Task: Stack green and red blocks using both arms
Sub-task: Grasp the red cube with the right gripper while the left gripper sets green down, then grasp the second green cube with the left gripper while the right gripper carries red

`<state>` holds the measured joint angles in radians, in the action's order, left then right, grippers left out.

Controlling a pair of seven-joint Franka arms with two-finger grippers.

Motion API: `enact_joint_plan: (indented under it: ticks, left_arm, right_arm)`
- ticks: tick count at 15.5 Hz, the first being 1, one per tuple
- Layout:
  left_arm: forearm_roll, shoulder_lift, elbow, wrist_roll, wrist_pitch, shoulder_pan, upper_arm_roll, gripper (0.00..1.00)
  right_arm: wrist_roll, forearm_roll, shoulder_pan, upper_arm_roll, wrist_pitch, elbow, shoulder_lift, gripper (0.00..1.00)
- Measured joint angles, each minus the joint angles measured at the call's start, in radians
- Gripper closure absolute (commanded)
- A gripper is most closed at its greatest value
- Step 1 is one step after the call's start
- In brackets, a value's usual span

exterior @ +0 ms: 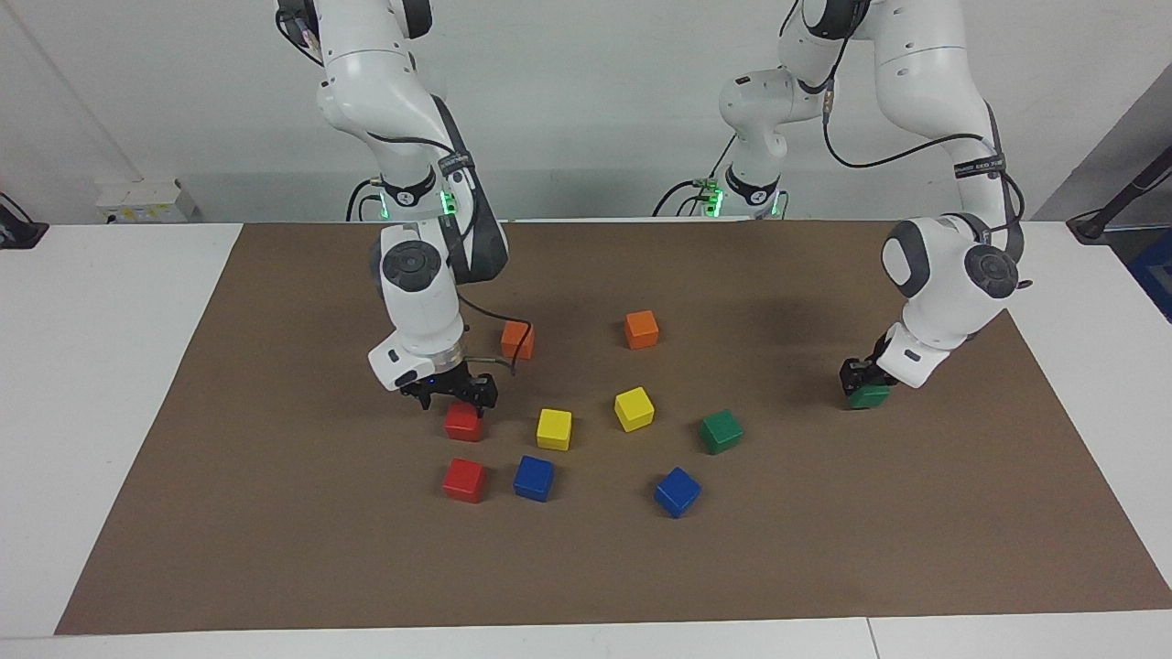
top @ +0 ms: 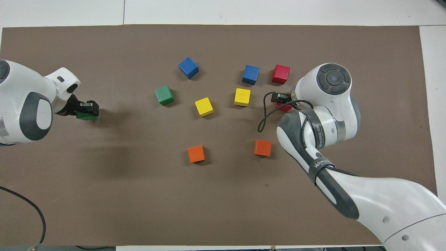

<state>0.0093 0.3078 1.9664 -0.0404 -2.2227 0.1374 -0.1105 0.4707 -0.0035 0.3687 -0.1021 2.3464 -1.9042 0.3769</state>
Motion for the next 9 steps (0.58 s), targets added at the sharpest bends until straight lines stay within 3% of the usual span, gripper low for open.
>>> enact_joint_plan:
  ticks: [1, 2, 3, 4, 6, 9]
  left_arm:
    - [0.000, 0.000, 0.010, 0.000, -0.012, 0.000, -0.001, 0.80]
    - [0.000, 0.000, 0.016, 0.000, -0.021, 0.000, -0.001, 0.71]
    - [0.000, 0.000, 0.020, 0.000, -0.028, 0.000, -0.001, 0.52]
    - [0.000, 0.000, 0.024, 0.000, -0.037, 0.000, -0.001, 0.01]
    - [0.000, -0.001, 0.029, 0.000, -0.053, 0.000, -0.001, 0.00]
    - [0.000, 0.001, 0.001, 0.005, -0.037, -0.001, -0.006, 0.00]
  right_arm:
    - [0.000, 0.000, 0.005, 0.000, 0.017, -0.010, 0.005, 0.00]
    - [0.000, 0.000, 0.009, 0.000, 0.030, -0.018, 0.009, 0.00]
    - [0.000, 0.000, 0.010, 0.000, 0.037, -0.021, 0.013, 0.02]
    - [0.000, 0.000, 0.010, 0.000, 0.042, -0.023, 0.014, 0.06]
    - [0.000, 0.000, 0.010, 0.000, 0.063, -0.026, 0.016, 0.15]
    - [0.003, 0.000, 0.007, 0.000, 0.094, -0.029, 0.023, 0.56]
